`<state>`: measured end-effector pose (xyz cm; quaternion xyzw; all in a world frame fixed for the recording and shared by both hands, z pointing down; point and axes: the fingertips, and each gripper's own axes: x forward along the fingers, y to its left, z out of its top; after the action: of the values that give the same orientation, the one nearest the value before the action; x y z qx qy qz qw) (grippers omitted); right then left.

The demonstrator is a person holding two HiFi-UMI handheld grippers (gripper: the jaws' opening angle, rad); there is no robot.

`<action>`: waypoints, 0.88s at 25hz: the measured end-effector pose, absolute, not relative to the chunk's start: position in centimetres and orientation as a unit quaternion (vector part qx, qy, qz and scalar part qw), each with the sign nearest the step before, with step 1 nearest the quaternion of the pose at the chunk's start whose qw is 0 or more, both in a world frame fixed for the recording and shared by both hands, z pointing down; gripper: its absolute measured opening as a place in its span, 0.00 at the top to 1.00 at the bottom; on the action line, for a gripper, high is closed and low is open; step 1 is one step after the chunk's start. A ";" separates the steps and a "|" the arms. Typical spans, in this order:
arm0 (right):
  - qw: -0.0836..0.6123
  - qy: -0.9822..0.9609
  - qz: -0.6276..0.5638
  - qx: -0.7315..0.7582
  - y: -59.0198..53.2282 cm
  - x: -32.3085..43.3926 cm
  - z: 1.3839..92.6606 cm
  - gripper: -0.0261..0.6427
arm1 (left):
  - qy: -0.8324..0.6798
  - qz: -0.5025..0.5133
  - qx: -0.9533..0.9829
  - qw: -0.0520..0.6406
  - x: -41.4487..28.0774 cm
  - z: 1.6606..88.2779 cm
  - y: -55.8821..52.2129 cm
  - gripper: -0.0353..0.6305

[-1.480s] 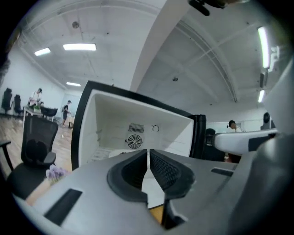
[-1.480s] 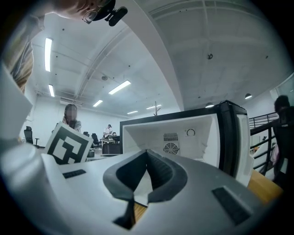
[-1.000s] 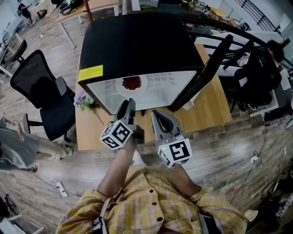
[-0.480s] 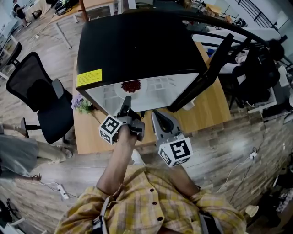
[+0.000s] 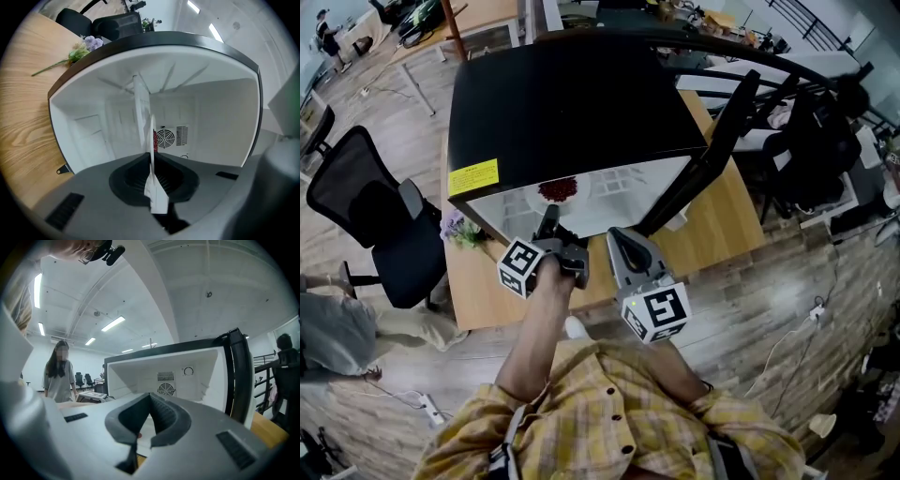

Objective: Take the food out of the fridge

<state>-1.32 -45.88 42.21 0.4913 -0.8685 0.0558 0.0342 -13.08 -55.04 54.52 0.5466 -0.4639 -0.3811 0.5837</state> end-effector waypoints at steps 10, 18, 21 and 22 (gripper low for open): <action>0.031 -0.872 0.049 0.487 -45.7 -1.2 41.6 0.95 | -0.458 -0.401 0.531 0.590 -13.5 52.4 -53.2 0.94; 0.031 -0.876 0.045 0.479 -44.2 -1.2 41.5 0.95 | -0.450 -0.416 0.530 0.586 -13.3 51.1 -50.6 0.94; 0.030 -0.877 0.042 0.477 -43.6 -1.3 41.3 0.95 | -0.448 -0.423 0.530 0.583 -13.2 50.5 -49.4 0.94; 0.030 -0.878 0.040 0.476 -43.3 -1.3 41.3 0.95 | -0.447 -0.425 0.530 0.583 -13.2 50.2 -49.0 0.94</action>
<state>-1.34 -43.34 41.25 0.4762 -0.8779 0.0402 0.0300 -13.15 -48.97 50.22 0.5295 -0.4469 -0.4248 0.5826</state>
